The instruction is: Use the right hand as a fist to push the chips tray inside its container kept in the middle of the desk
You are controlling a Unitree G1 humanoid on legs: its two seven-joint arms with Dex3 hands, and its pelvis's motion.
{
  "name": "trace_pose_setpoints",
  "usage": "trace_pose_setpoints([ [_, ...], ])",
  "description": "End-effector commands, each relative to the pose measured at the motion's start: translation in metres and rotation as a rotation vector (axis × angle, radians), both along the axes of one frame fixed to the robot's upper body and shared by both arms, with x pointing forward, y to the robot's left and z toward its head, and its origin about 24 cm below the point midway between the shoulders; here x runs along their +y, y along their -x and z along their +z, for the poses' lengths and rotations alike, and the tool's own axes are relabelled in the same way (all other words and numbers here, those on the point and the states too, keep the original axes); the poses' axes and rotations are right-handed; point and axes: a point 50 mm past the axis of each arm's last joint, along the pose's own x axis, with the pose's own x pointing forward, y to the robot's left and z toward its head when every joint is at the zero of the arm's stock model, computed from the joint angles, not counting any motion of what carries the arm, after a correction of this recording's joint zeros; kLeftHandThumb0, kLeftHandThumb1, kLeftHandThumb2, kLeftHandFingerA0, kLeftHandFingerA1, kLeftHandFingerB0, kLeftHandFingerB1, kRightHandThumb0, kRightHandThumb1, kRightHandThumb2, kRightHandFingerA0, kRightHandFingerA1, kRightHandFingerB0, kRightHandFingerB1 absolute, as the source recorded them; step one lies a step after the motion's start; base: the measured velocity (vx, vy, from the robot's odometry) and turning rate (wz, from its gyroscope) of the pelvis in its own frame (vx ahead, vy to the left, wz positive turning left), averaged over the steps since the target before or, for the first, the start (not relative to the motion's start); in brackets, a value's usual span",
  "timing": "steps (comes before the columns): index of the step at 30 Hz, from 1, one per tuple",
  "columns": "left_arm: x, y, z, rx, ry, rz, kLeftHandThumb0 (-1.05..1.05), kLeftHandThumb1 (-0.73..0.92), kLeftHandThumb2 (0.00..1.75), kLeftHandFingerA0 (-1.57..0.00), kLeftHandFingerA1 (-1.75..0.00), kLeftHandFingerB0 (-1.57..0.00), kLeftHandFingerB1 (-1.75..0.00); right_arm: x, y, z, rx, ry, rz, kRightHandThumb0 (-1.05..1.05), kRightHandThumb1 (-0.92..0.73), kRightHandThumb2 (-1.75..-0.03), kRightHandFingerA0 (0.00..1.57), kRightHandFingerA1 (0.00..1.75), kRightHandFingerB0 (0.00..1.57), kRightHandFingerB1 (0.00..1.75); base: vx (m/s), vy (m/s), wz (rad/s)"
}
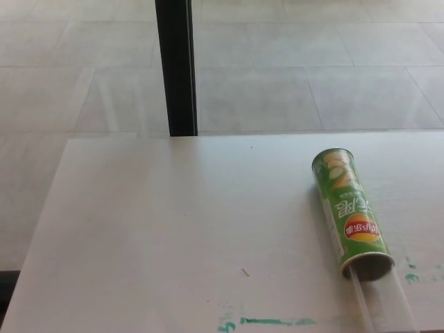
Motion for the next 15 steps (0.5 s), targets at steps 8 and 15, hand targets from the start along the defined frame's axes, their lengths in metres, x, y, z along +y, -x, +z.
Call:
trace_pose_setpoints([
  [8,0.017,0.000,0.019,0.056,-0.097,-0.066,-1.05,0.39,1.29,-0.98,-1.35,-0.17,-0.83,-0.041,-0.016,-0.053,-0.219,0.539,-0.027,-0.68,-0.89,-0.67,0.80,0.57,0.64,0.45,0.00,0.000,0.00],
  [15,0.018,-0.003,0.020,0.085,-0.113,-0.110,-1.04,0.46,1.34,-1.00,-1.36,-0.25,-0.86,-0.047,-0.017,-0.063,-0.221,0.533,-0.047,-0.67,-0.90,-0.67,0.80,0.62,0.65,0.46,0.00,0.000,0.00],
])
